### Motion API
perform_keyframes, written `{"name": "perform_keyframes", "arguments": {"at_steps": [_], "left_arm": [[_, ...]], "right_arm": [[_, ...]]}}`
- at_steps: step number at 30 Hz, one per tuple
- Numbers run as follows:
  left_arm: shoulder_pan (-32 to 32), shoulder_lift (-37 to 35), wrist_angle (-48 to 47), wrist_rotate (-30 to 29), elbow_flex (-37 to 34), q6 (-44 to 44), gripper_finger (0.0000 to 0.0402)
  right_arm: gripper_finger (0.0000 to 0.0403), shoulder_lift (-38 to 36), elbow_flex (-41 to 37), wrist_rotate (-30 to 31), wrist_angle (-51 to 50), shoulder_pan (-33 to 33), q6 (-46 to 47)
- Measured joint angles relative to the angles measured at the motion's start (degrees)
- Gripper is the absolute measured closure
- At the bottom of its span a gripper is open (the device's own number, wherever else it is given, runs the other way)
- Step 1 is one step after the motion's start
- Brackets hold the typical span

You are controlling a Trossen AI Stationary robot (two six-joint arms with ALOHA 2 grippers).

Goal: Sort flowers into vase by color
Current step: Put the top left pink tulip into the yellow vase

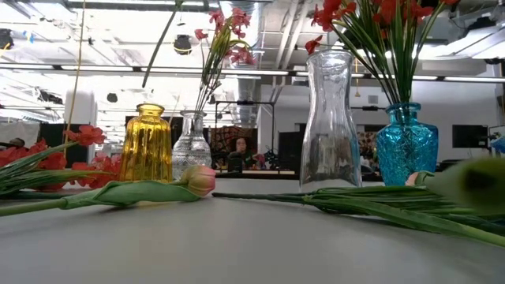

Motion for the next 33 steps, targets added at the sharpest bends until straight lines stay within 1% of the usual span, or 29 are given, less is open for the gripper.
{"name": "perform_keyframes", "arguments": {"at_steps": [7, 19, 31, 33], "left_arm": [[0.0, 0.11, 0.0, 0.01, -0.01, 0.5, 0.0401], [-0.13, 5.66, 0.28, -1.07, 0.0, 3.49, 0.0401], [-0.13, 5.03, 0.74, -3.25, 0.0, 4.6, 0.0401], [-0.13, 5.01, 2.26, -3.27, 0.0, 5.31, 0.0401]], "right_arm": [[0.02, 0.0, -0.01, -0.01, -0.01, -0.01, 0.0], [0.02, 0.0, -0.01, -0.01, -0.01, -0.02, 0.0], [0.02, 0.0, -0.02, -0.02, 0.0, 0.0, -0.02], [0.02, 0.0, 0.0, 0.0, -0.02, -0.02, -0.02]]}}
